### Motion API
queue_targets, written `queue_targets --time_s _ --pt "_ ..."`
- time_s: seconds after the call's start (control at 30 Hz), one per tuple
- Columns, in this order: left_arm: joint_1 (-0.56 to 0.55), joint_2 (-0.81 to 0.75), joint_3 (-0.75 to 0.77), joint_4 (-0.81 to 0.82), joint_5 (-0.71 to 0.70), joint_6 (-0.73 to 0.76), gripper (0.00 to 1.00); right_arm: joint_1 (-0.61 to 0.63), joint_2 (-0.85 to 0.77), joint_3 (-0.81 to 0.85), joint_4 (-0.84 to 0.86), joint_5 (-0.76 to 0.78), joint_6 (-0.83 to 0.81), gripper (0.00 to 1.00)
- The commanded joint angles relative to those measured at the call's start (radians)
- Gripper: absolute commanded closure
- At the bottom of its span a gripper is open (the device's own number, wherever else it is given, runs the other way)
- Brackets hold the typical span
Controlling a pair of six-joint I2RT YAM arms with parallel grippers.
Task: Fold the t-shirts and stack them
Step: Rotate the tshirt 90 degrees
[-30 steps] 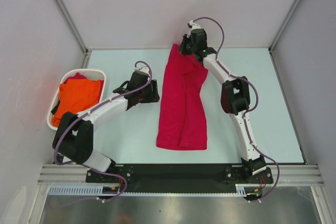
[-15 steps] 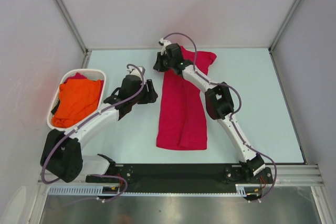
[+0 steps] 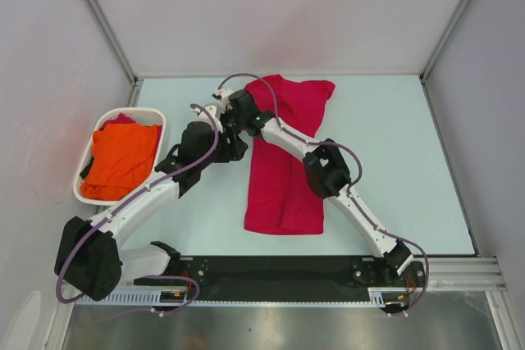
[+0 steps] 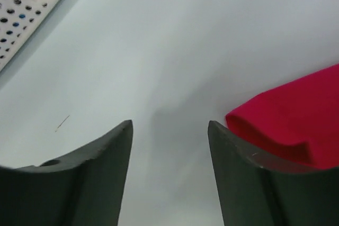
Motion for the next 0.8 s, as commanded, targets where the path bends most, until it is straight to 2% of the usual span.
queue_targets --time_s 0.0,0.13,0.17,0.23,0.27,0.4,0.6,0.73,0.77 --pt "0.004 -0.017 0.001 0.099 0.05 -0.023 0.33 -0.018 -0.113 -0.103 -0.032 0.124 -0.041 0.31" --pt "0.004 0.029 0.052 0.156 0.096 -0.034 0.3 -0.085 -0.288 -0.36 0.038 0.275 0.004 0.3" --pt "0.003 0.072 0.091 0.167 0.105 -0.034 0.3 -0.105 -0.379 -0.485 0.064 0.308 0.037 0.3" --pt "0.001 0.162 0.148 0.182 0.14 -0.03 0.3 -0.173 -0.472 -0.605 0.162 0.342 0.071 0.3" --pt "-0.002 0.195 0.214 0.184 0.151 -0.026 0.3 -0.194 -0.573 -0.726 0.195 0.349 0.092 0.3" --pt "-0.01 0.385 0.424 0.124 0.195 -0.011 0.31 -0.297 -0.771 -0.912 0.279 0.395 0.103 0.3" --pt "-0.013 0.695 0.789 -0.022 0.249 -0.029 0.31 -0.434 -0.945 -1.035 0.311 0.352 0.133 0.3" --pt "-0.01 0.946 1.041 -0.114 0.26 -0.051 0.3 -0.477 -0.989 -1.098 0.313 0.37 0.133 0.3" --pt "-0.011 0.986 1.143 -0.147 0.258 -0.051 0.3 -0.49 -0.992 -1.101 0.309 0.356 0.131 0.3"
